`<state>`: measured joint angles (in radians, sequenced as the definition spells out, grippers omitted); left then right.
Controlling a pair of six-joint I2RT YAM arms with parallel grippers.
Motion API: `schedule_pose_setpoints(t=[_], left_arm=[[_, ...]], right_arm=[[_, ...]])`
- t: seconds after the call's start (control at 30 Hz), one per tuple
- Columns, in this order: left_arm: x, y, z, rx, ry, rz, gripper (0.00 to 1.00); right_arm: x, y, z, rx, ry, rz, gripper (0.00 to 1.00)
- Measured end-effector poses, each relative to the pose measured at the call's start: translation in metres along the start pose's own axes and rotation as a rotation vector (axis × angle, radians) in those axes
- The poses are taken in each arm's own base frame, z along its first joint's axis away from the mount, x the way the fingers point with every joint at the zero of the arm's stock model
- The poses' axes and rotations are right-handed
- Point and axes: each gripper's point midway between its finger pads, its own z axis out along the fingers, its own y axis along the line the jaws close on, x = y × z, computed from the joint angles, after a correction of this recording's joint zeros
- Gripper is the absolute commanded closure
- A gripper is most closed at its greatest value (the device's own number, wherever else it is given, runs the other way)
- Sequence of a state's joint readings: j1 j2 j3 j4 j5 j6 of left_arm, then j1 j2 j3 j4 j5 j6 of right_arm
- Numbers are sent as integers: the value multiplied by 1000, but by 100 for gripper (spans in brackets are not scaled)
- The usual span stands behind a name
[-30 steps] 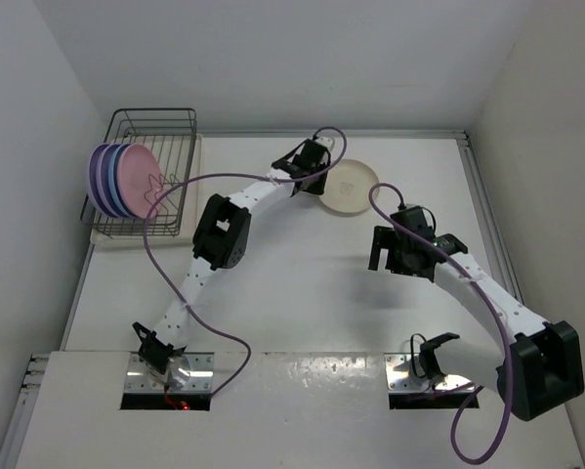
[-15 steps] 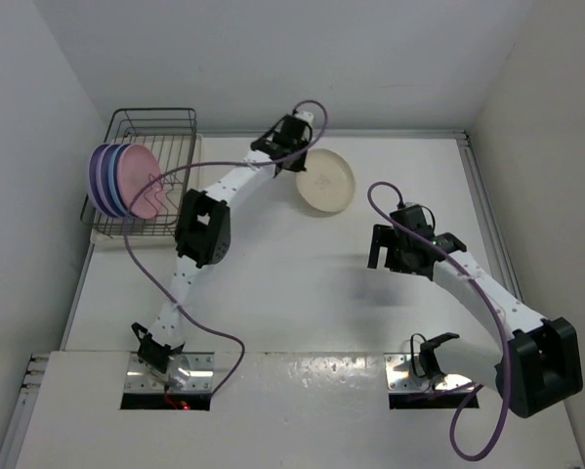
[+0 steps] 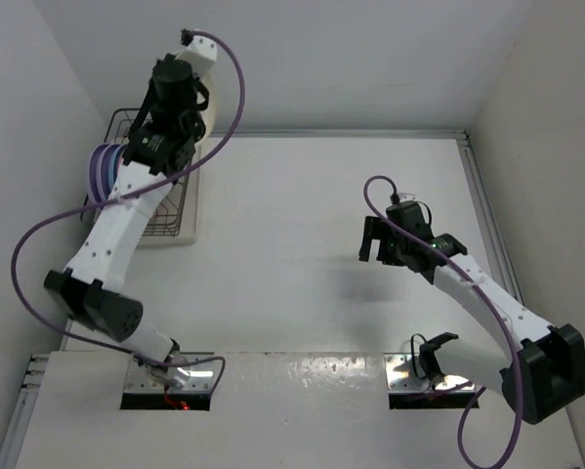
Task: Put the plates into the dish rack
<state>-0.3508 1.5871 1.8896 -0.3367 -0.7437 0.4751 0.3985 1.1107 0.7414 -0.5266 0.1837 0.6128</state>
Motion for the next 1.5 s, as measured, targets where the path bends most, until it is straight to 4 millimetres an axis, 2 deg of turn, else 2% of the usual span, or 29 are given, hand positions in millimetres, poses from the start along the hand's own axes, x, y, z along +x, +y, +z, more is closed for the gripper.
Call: schedule_pose_setpoints(t=[0.07, 0.13, 0.27, 0.37, 0.5, 0.63, 0.87, 1.03, 1.33, 1.5], left_arm=[[22, 25, -13, -98, 40, 80, 100], [52, 37, -20, -170, 108, 179, 100], [107, 34, -16, -211, 246, 337, 100], [127, 35, -15, -222, 296, 382, 100], [144, 45, -20, -244, 318, 386, 100], [159, 53, -23, -279, 316, 386, 100], [176, 53, -12, -298, 296, 396, 100], [192, 41, -4, -282, 267, 415, 100], [216, 6, 17, -217, 242, 464, 100], [225, -3, 21, -204, 247, 457, 100]], right_arm=[[-1, 7, -1, -19, -10, -8, 0], [-1, 13, -2, -36, -17, -16, 0], [2, 23, -4, -51, -26, -45, 0], [3, 28, -7, -56, -39, -60, 0], [-3, 34, -15, -74, -95, -56, 0], [-4, 32, -20, -76, -134, -34, 0], [3, 20, -20, -50, -148, -21, 0], [4, 16, -23, -43, -164, -12, 0], [4, 17, -23, -44, -164, 2, 0], [3, 16, -25, -48, -171, 8, 0]])
